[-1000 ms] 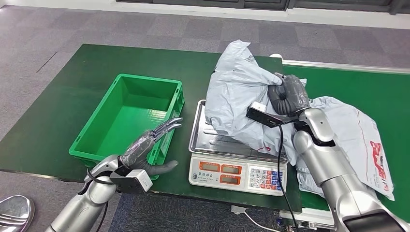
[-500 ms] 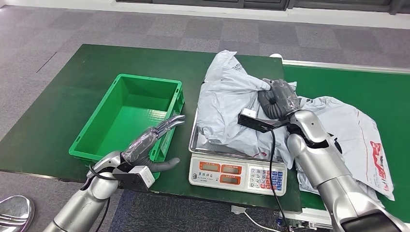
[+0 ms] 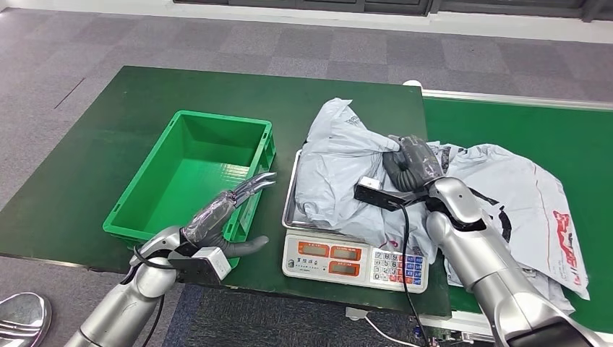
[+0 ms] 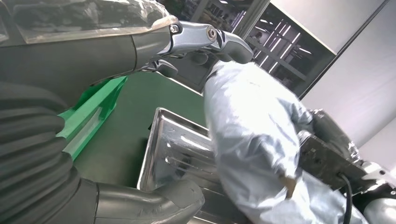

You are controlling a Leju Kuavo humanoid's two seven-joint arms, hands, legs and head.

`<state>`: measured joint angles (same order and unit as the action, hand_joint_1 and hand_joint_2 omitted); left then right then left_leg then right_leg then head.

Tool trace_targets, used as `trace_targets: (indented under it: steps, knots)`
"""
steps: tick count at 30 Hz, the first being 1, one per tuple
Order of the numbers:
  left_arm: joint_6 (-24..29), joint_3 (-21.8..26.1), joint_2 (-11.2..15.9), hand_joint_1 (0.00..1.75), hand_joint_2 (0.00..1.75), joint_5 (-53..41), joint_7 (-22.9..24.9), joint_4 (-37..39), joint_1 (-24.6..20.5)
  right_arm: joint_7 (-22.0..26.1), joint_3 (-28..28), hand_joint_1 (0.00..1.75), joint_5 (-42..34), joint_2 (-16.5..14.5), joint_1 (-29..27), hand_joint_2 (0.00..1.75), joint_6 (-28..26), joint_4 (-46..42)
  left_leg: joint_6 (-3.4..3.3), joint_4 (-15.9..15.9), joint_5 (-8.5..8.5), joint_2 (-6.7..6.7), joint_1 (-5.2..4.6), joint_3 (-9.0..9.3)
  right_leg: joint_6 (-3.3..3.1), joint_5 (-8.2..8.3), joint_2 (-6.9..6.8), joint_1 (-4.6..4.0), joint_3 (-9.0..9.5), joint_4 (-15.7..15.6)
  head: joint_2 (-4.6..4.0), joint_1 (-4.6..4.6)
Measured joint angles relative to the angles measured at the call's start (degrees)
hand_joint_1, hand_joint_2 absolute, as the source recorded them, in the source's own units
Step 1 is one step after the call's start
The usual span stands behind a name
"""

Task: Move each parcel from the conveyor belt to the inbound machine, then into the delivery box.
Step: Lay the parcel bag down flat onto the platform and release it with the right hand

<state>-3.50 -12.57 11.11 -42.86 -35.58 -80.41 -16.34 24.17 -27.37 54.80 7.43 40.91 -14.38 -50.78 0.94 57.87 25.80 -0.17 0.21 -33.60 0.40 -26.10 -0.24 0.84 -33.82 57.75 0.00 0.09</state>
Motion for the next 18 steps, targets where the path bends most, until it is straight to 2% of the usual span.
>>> trace_targets:
  steps: [6, 14, 18]
  knots:
    - [-0.1, -0.1, -0.2, 0.00, 1.75, 0.0, 0.2, 0.1, -0.3, 0.5, -0.9, 1.75, -0.2, -0.5, 0.0, 1.75, -0.5, 1.7, 0.00, 0.0, 0.00, 0.00, 0.00, 0.00, 0.00, 0.00, 0.00, 0.00, -0.01, 0.0, 0.00, 0.00]
    - [-0.3, -0.8, -0.4, 0.00, 1.75, 0.0, 0.5, 0.1, -0.3, -1.2, -1.5, 1.75, 1.3, -1.1, 0.0, 1.75, -7.1, 3.1, 0.00, 0.0, 0.00, 0.00, 0.00, -0.01, 0.00, 0.00, 0.00, 0.01, 0.00, 0.0, 0.00, 0.00]
    - [-0.3, -1.0, -0.5, 0.00, 1.75, 0.0, 0.5, 0.0, -0.2, -1.7, -1.5, 1.75, 2.1, -1.6, 0.2, 1.75, -8.3, 3.8, 0.00, 0.0, 0.00, 0.00, 0.00, -0.01, 0.00, 0.00, 0.00, 0.00, 0.01, 0.0, 0.00, 0.00]
